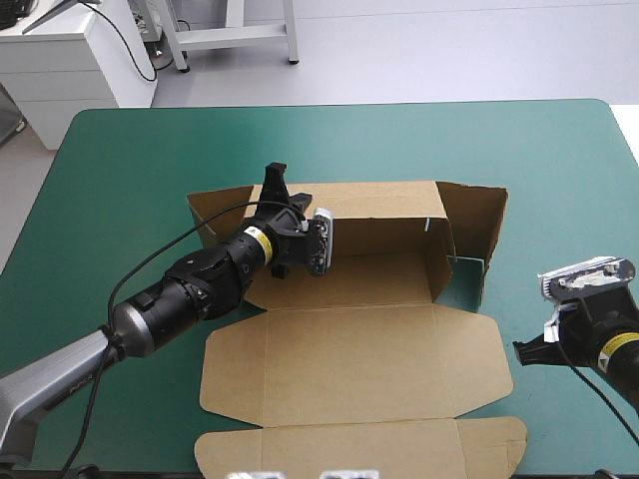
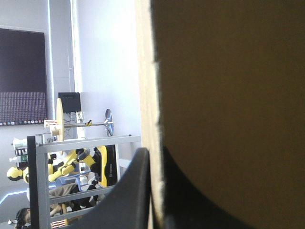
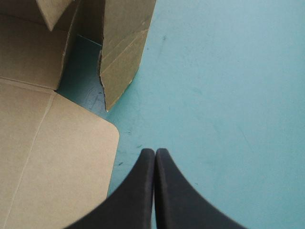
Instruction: Fold the box
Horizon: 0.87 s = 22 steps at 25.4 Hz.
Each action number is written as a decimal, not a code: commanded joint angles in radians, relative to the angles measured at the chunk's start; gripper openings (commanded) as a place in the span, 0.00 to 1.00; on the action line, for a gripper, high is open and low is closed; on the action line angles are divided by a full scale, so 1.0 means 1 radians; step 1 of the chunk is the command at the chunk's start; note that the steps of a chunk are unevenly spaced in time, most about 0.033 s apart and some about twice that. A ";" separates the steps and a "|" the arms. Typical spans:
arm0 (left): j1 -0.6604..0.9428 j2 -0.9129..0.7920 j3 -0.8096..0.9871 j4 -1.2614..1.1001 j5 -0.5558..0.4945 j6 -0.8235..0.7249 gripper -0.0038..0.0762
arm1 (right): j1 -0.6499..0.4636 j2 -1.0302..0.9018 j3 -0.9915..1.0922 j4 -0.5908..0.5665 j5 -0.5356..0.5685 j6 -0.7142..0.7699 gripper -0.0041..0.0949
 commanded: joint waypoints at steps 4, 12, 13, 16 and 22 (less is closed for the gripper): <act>-0.007 -0.035 0.001 0.020 -0.012 -0.047 0.04 | -0.009 0.003 -0.031 0.014 -0.120 0.007 0.02; -0.007 -0.035 0.001 0.018 -0.016 -0.049 0.04 | -0.009 0.123 -0.212 -0.026 -0.135 0.041 0.02; -0.007 -0.035 0.001 0.016 -0.016 -0.049 0.04 | -0.009 0.155 -0.249 -0.042 -0.135 0.047 0.02; -0.007 -0.035 0.001 0.012 -0.012 -0.049 0.04 | -0.009 0.296 -0.385 -0.059 -0.135 0.051 0.02; -0.007 -0.035 0.001 0.008 0.059 -0.053 0.04 | -0.043 0.700 -0.740 -0.017 -0.042 0.044 0.02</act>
